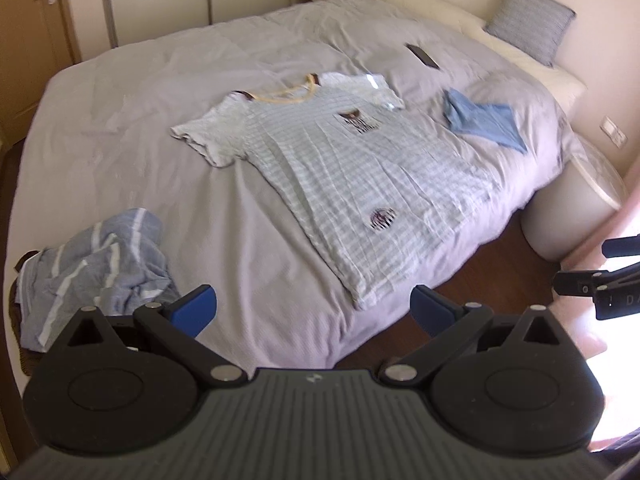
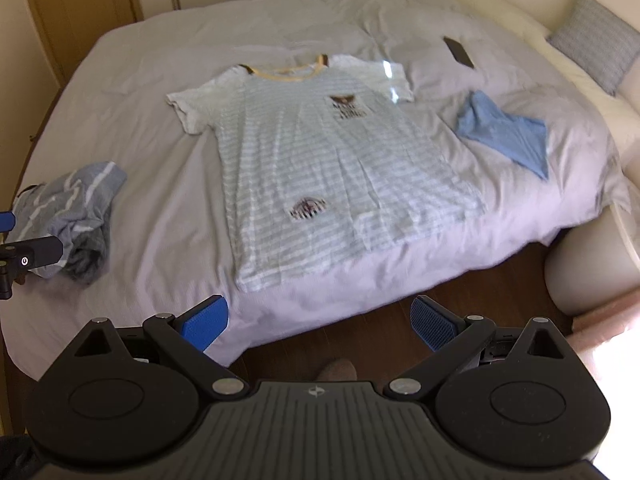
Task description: Fold clothes
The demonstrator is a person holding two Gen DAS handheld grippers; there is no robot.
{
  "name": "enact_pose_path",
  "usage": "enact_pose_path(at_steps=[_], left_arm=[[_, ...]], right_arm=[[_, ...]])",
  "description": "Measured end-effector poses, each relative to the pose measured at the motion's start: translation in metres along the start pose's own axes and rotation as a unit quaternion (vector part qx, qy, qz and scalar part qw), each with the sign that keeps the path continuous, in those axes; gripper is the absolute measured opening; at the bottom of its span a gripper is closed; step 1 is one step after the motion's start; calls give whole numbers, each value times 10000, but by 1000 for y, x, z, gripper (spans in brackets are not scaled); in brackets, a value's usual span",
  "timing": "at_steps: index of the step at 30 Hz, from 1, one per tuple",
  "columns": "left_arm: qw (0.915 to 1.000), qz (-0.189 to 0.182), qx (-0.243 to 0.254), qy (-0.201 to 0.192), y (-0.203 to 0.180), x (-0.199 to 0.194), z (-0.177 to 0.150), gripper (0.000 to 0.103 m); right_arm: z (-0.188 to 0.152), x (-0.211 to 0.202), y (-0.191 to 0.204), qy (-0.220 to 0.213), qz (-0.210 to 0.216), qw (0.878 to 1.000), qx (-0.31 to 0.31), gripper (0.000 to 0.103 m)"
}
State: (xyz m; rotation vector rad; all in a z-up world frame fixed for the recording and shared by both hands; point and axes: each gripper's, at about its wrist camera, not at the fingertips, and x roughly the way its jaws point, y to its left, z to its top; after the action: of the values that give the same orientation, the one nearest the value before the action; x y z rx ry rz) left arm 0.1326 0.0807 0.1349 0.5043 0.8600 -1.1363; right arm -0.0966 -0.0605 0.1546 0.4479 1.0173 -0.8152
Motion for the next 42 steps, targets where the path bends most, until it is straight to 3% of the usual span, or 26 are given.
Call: enact_pose_path(at_steps=[7, 13, 42], left_arm=[[9990, -214, 379, 34, -25, 9, 10, 102], [9988, -204, 432, -62, -27, 7, 20, 102], [9998, -130, 158, -46, -7, 11, 22, 102]], right_arm=[[-26, 1, -27, 203, -170, 9986, 462, 100], [-21, -4, -36, 103, -226, 9978, 619, 100], [5, 8, -20, 107, -138, 9996, 230, 100]])
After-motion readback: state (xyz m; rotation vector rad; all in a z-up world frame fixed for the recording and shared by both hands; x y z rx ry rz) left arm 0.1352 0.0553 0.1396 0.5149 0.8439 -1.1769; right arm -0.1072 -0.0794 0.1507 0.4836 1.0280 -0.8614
